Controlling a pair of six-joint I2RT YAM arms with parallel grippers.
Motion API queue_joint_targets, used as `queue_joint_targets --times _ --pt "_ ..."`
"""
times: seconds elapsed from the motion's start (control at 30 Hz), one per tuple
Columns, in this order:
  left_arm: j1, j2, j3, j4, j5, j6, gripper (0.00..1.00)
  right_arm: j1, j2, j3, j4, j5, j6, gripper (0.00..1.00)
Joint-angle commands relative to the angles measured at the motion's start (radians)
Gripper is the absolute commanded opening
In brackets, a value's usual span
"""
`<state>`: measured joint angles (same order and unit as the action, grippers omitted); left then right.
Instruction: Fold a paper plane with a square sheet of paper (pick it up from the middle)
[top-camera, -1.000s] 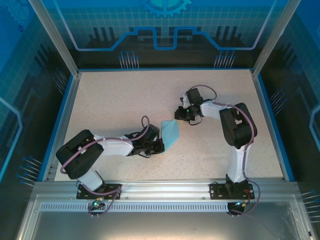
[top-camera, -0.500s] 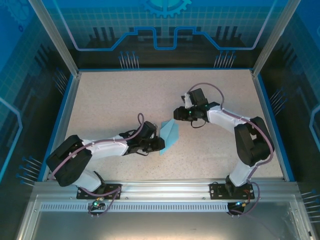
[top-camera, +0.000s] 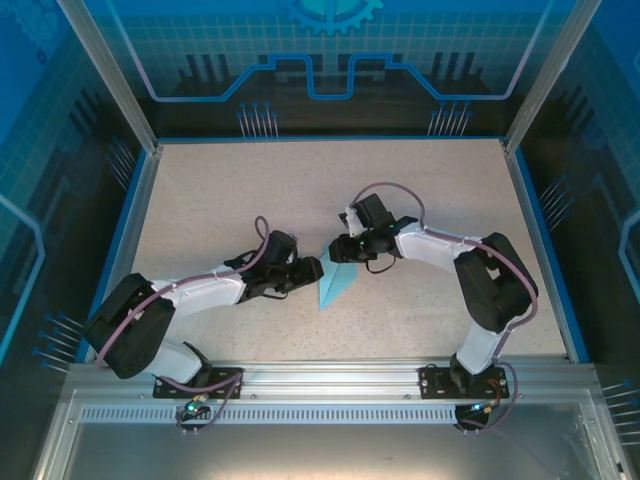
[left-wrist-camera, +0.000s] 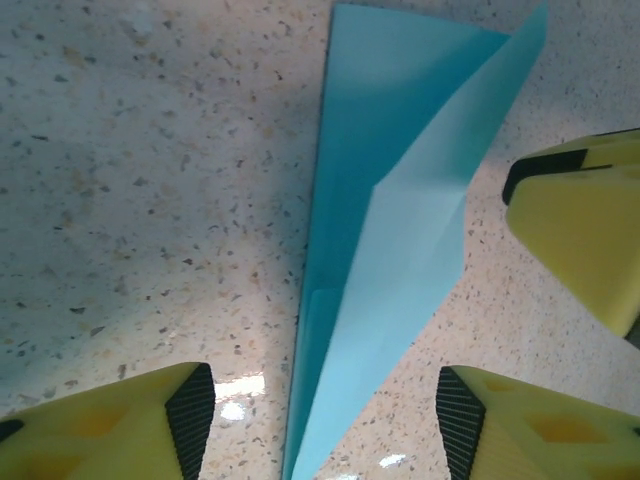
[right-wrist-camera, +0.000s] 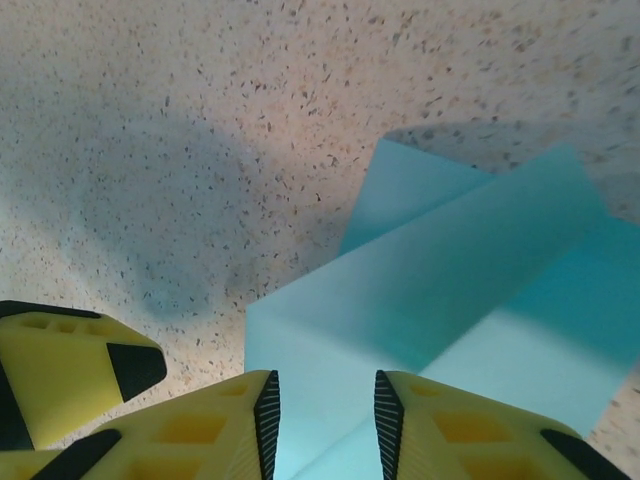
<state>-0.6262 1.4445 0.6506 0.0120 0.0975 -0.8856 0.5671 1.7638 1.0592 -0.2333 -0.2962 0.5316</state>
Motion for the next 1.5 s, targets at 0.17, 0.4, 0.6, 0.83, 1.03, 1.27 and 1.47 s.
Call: queue_joint_targets --times 0.17,0.4,0.6,0.83,1.03,1.27,1.47 --pt "0.013 0.006 -0.01 0.023 0.038 0.005 0.76 0.004 0.107 0.056 0.037 -0.014 0.035 0.31" --pt "0.024 0.047 -0.003 0.052 0.11 -0.023 0.8 -0.016 0.155 0.041 0.057 -0.018 0.057 0.3" --pt "0.029 0.112 0.012 0.143 0.229 -0.056 0.8 -0.058 0.145 -0.03 0.133 -0.089 0.093 0.3" --pt "0.028 0.185 0.048 0.144 0.251 -0.074 0.77 -0.096 0.096 -0.071 0.193 -0.158 0.118 0.3" --pt "0.029 0.226 0.071 0.148 0.276 -0.083 0.72 -0.107 0.047 -0.08 0.179 -0.146 0.108 0.3" --pt "0.029 0.245 0.081 0.15 0.295 -0.082 0.67 -0.111 0.077 -0.064 0.144 -0.106 0.103 0.29" --pt "0.029 0.274 0.088 0.169 0.329 -0.088 0.64 -0.111 0.095 -0.05 0.109 -0.044 0.103 0.29"
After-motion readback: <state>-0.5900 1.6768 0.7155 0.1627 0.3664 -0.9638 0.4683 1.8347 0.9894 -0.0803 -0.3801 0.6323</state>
